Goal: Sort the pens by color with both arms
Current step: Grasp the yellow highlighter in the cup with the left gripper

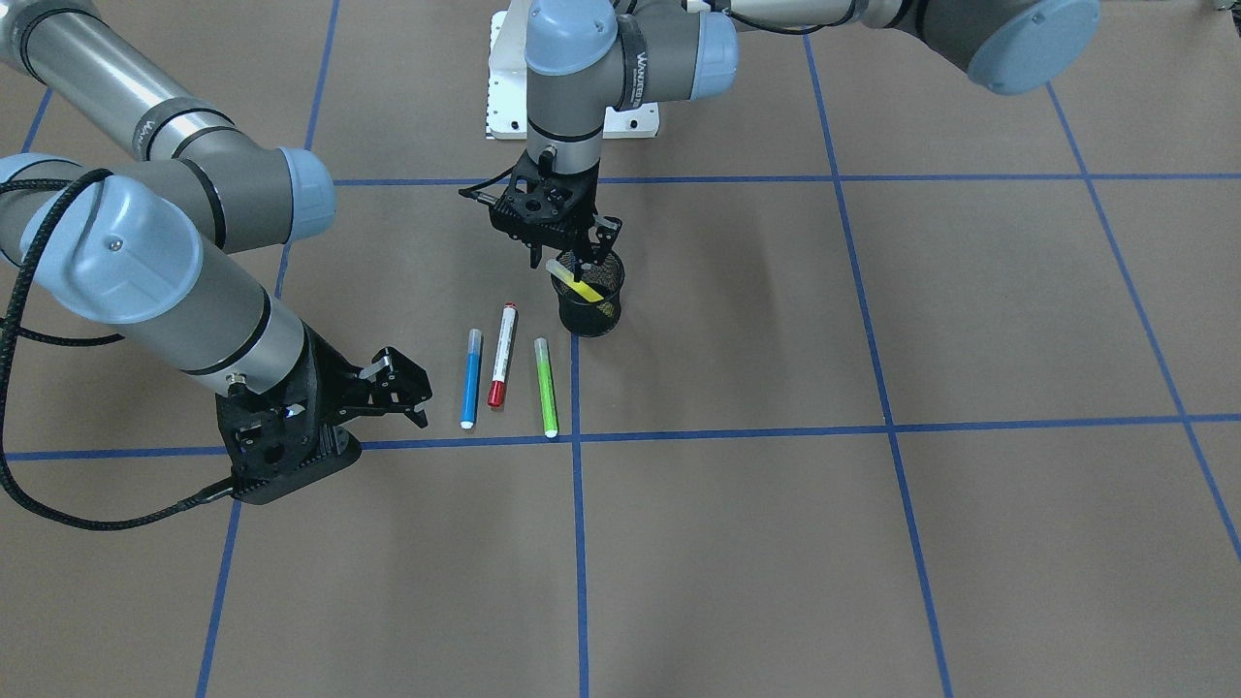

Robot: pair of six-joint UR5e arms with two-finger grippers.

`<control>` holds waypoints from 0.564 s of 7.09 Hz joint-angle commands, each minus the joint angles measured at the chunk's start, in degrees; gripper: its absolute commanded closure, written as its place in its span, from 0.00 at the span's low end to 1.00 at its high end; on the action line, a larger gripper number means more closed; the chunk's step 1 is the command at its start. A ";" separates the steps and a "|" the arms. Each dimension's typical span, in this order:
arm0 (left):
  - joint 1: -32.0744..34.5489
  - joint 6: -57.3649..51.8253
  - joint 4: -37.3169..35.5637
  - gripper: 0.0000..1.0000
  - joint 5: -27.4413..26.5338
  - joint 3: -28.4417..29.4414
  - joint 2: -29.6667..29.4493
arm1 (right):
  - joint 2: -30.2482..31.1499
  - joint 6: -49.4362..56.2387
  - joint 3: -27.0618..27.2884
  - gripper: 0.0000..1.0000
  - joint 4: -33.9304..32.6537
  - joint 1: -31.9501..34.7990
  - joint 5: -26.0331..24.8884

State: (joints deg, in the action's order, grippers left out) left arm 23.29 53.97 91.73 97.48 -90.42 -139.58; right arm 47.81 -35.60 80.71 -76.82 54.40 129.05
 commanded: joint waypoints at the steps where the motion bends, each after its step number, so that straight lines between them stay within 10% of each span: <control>1: -0.08 0.17 0.20 0.41 -0.97 -1.15 0.10 | 0.01 0.00 -0.03 0.01 -0.09 -0.17 -0.03; 4: -0.08 0.17 0.11 0.41 -2.81 -1.60 0.45 | 0.01 0.00 -0.03 0.01 0.00 -0.35 -0.03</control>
State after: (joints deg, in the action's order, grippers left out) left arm 23.21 54.08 91.83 95.86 -91.95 -139.38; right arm 47.81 -35.63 80.71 -76.82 54.13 129.02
